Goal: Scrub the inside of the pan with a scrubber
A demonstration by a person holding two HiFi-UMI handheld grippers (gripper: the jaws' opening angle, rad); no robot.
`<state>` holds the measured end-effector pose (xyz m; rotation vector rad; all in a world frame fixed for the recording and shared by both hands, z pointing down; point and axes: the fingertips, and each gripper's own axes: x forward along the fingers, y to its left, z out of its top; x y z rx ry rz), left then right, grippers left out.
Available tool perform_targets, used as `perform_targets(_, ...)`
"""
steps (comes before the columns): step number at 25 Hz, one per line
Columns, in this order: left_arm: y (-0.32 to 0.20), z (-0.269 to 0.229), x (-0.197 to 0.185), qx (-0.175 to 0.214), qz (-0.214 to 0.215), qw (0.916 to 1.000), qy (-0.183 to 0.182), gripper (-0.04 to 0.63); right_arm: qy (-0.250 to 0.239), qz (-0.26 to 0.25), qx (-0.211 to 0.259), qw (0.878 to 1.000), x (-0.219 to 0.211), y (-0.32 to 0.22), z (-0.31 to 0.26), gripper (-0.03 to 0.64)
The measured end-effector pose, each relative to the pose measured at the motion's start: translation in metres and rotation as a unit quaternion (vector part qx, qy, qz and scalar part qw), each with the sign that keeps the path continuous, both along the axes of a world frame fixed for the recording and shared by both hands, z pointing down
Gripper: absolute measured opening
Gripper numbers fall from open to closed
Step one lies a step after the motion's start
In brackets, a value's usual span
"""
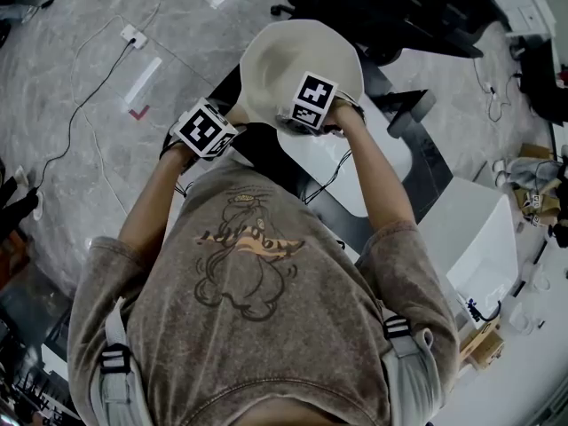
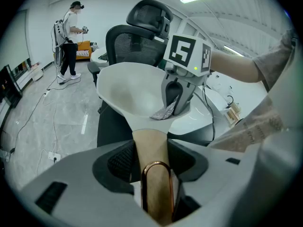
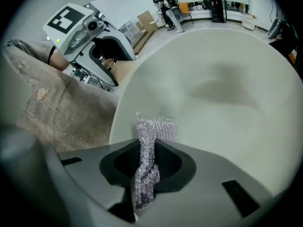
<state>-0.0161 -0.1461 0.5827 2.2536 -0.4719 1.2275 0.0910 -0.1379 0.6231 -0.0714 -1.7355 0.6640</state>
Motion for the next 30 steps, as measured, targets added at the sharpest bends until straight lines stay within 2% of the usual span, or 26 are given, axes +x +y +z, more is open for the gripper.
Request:
perform_targets(4, 0.000, 0.000, 0.000, 0.000, 0.001, 1.0000, 0.001, 0.225, -0.023, 0.022, -0.013, 0.999, -0.018, -0.006, 0.003, 0.086)
perform_targets(16, 0.000, 0.001, 0.000, 0.000, 0.002, 1.0000, 0.001, 0.225, -0.057, 0.071, 0.003, 0.996, -0.055, -0.037, 0.010, 0.086)
perform_targets(20, 0.001, 0.000, 0.000, -0.001, 0.001, 1.0000, 0.003, 0.225, -0.060, 0.092, 0.037, 0.993, -0.063, -0.058, 0.014, 0.086)
perform_targets(26, 0.001, 0.001, 0.000, -0.001, 0.000, 1.0000, 0.003, 0.225, -0.044, 0.124, 0.120, 0.984, -0.060, -0.097, 0.026, 0.086)
perform_targets(30, 0.000, 0.000, -0.001, -0.001, -0.001, 1.0000, 0.005, 0.225, -0.040, 0.151, 0.141, 0.977, -0.055, -0.120, 0.027, 0.086)
